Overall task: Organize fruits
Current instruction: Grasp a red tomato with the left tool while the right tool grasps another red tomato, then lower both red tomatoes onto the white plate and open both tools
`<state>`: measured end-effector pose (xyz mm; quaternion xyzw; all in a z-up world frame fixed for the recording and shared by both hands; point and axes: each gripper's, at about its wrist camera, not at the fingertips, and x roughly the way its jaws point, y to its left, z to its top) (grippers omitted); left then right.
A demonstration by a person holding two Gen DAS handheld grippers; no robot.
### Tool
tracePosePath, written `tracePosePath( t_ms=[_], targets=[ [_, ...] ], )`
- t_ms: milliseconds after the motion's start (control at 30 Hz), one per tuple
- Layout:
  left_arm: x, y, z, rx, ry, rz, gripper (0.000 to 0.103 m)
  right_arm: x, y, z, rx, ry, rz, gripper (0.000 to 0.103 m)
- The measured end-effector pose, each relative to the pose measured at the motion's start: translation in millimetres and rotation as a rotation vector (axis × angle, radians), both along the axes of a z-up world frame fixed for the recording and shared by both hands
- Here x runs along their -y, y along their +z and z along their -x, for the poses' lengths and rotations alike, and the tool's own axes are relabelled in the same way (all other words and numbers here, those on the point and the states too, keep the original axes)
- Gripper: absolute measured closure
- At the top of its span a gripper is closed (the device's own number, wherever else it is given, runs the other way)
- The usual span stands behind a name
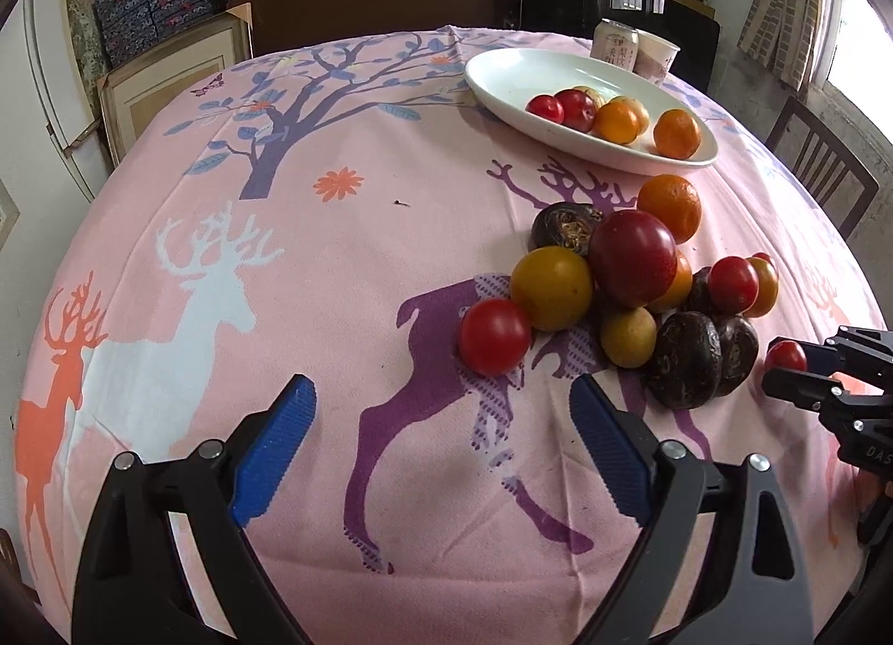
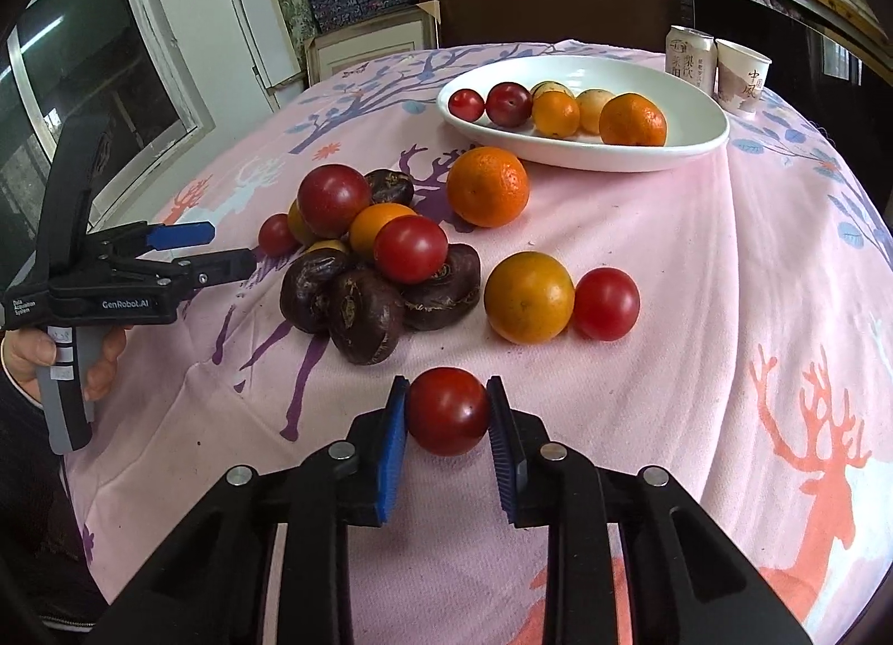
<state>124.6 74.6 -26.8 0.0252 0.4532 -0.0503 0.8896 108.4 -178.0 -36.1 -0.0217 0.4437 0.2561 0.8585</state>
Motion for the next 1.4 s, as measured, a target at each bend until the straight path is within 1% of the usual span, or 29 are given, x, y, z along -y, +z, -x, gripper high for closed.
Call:
tracePosePath(
  t_ms=[100, 133, 167, 200, 233, 267, 300, 333, 367, 433, 567, 833, 1133, 1233, 1300, 1400],
  targets=[
    [7, -3, -8, -0.004, -0.016, 0.002, 0.014, 0, 0, 0, -0.002, 0.006, -0.007, 0.075],
    [9, -5, -11, -0.009, -0.021, 0.002, 0.019, 0, 0, 1, -0.002, 0.008, -0.009, 0.075],
    [11, -7, -14, -0.015, -0.026, 0.001, 0.027, -1, 0, 1, -0.003, 0.009, -0.01, 0.075],
    [13, -9, -17, -0.021, -0.033, 0.005, 0.031, 0, 0, 1, -0.003, 0.01, -0.011, 0.075],
    [15, -11, -20, -0.028, -0.037, 0.007, 0.04, 0, 0, 1, -0.004, 0.01, -0.014, 0.075],
    [18, -11, -22, -0.015, -0.033, -0.007, 0.042, 0, 0, 1, -0.005, 0.011, -0.016, 0.075],
    [19, -10, -23, -0.008, -0.043, -0.005, 0.045, 0, 0, 0, -0.005, 0.01, -0.018, 0.075],
    [21, -9, -23, 0.0, -0.063, 0.009, 0.063, 1, 0, 0, -0.005, 0.009, -0.02, 0.075],
    [23, -8, -22, 0.006, -0.071, 0.008, 0.076, 1, 1, 0, -0.005, 0.009, -0.022, 0.075],
    [25, -8, -22, 0.002, -0.074, -0.007, 0.076, 1, 1, 1, -0.002, 0.009, -0.024, 0.075],
    [22, -1, -17, -0.009, -0.074, 0.018, 0.076, 1, 3, 2, 0.006, 0.011, -0.025, 0.075],
    [26, 29, 0, 0.045, -0.091, 0.054, 0.076, 10, 16, 3, 0.038, -0.01, -0.042, 0.075],
    [47, 73, 8, 0.137, -0.128, 0.132, 0.076, 27, 55, -3, 0.14, -0.042, -0.062, 0.075],
    [56, 85, 3, 0.16, -0.128, 0.155, 0.076, 32, 69, -8, 0.172, -0.049, -0.079, 0.075],
    [61, 92, -3, 0.171, -0.127, 0.184, 0.076, 32, 77, -12, 0.193, -0.054, -0.088, 0.075],
    [70, 99, -19, 0.191, -0.117, 0.214, 0.076, 33, 87, -24, 0.221, -0.059, -0.11, 0.075]
  ],
)
